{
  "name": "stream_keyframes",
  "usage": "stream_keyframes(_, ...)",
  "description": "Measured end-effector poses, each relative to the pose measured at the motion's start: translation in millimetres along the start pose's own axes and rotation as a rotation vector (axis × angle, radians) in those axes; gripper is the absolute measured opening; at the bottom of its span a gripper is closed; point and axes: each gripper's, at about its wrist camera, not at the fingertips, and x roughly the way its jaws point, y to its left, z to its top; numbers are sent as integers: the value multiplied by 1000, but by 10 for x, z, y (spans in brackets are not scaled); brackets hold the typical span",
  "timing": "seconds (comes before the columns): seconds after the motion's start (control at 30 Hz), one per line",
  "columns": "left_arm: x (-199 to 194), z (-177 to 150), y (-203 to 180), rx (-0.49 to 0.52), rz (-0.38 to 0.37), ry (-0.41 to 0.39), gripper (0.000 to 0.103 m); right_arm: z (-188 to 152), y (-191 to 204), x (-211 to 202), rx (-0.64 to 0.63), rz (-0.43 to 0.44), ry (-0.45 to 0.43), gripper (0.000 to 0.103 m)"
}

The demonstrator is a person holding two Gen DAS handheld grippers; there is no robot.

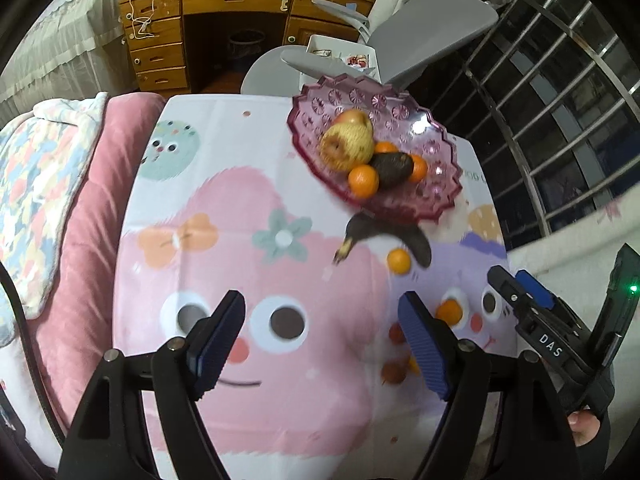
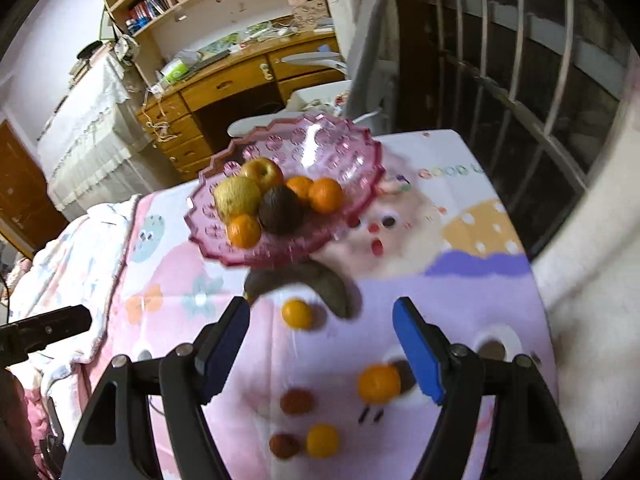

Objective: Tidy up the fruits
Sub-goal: 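Open both tools over the pink bowl and lift them away, then move both tools back toward the lychees and oranges on the cloth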

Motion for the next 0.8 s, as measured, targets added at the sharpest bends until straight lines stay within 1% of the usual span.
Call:
stream_keyframes(0.17,-171,-324,138,53,1,-17,78,-326,115,-277,24,4,-30,75)
stream_keyframes(0.33,-215,-617,242,68,-5,-4,78,-649,203,-425,46,-9,-17,75)
stream_keyframes(0.47,-208,-821,287,84,16,10,78,-863,226,-529,59,9,-16,75)
stream_keyframes(0.6,-194,-990,306,102,36,29,78,-1009,196,-583,70,10,14,75)
stream_keyframes(0.67,-198,-1056,312,97,49,29,78,-1055,160,-618,71,7,12,75)
stream_keyframes(0.8,-174,-1141,263,89,63,28,78,-1087,95,-638,25,-11,23,75)
